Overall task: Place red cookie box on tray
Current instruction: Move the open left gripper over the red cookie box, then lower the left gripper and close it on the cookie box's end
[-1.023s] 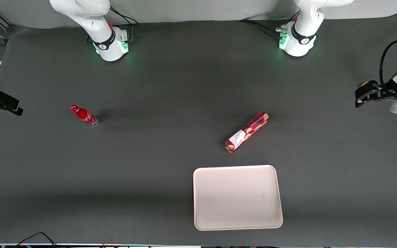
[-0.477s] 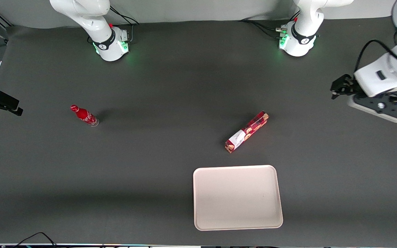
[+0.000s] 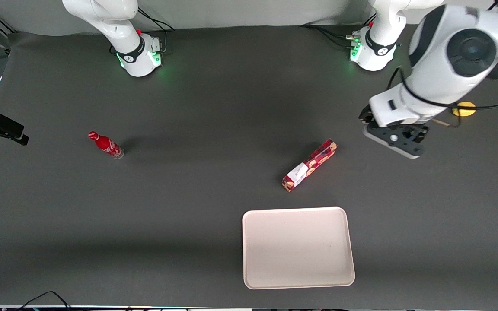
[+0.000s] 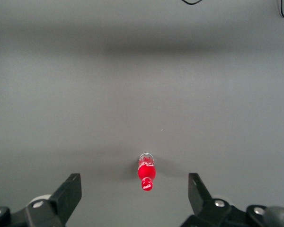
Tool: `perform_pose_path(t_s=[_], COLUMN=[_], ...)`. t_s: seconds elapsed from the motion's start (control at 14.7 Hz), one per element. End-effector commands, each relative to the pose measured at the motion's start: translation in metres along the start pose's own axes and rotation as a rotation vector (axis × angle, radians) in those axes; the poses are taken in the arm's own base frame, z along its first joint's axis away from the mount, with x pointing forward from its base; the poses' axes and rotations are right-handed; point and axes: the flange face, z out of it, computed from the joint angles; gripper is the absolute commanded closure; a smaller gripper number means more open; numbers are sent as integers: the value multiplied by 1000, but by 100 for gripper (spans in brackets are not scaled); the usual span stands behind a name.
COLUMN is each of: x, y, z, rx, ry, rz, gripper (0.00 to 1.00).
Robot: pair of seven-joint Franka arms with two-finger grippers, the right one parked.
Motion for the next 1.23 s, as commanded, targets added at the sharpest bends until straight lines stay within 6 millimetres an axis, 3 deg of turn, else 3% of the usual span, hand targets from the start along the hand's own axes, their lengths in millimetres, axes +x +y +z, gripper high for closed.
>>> perform_pose_path(t_s=[0.0,0.2,0.61,0.89,1.02,1.16], x=[10,22,50,56,57,54], y=[30,56,73,116,125,132], z=[44,89,156,185,202,232], rx=[5,-1,-15,-9,-22,-16], ry=[9,26,50,11,27,79], rz=[66,125,118,98,114,151], gripper=[0,0,0,0,0,0])
